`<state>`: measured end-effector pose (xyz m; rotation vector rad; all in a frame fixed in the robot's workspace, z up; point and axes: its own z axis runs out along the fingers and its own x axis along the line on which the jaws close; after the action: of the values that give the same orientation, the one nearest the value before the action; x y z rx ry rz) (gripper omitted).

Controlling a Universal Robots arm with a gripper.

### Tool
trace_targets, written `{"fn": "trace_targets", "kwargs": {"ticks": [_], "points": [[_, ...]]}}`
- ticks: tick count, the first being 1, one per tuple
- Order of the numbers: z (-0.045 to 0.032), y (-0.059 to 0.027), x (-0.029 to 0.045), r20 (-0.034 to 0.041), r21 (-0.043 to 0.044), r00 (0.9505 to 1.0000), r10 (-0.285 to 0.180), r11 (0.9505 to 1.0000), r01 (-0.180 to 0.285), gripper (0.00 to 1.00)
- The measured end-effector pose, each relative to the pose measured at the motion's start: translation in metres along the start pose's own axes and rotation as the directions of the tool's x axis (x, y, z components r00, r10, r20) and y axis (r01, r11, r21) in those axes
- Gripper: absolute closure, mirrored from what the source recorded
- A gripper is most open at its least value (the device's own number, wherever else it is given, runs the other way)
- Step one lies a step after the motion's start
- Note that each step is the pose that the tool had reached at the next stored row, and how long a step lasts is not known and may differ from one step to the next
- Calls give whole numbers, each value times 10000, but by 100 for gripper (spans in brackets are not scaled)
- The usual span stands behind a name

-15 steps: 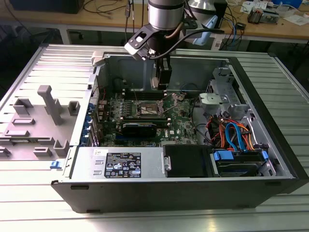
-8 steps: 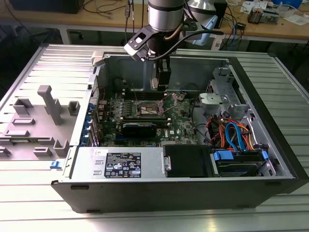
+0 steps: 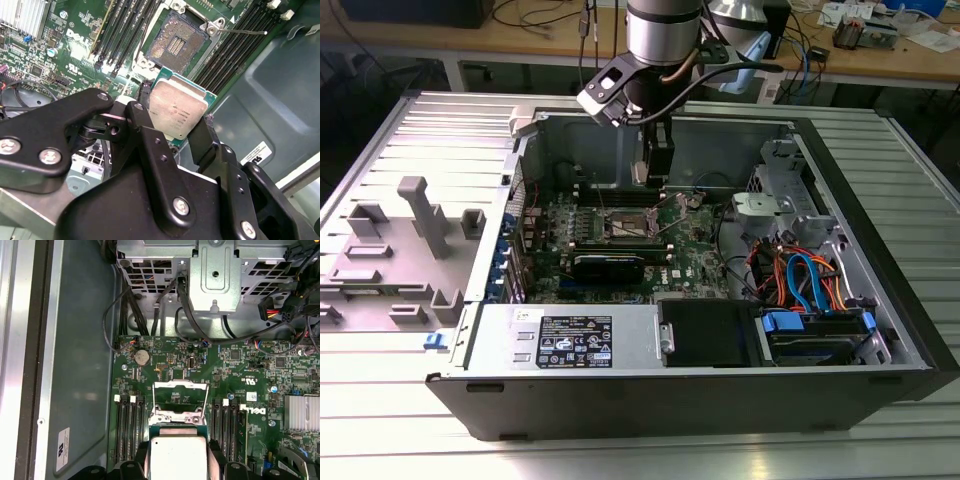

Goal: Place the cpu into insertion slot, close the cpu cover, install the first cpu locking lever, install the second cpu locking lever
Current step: 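Place the cpu into insertion slot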

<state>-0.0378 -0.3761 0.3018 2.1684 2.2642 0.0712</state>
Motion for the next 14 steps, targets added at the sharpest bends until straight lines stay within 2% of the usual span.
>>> {"fn": "trace_targets", "kwargs": {"ticks": [7,14], "points": [[42,-20,0,6,6,9998,177,9998,-177,45],[43,-28,0,6,8,9998,179,9998,-179,45]]}}
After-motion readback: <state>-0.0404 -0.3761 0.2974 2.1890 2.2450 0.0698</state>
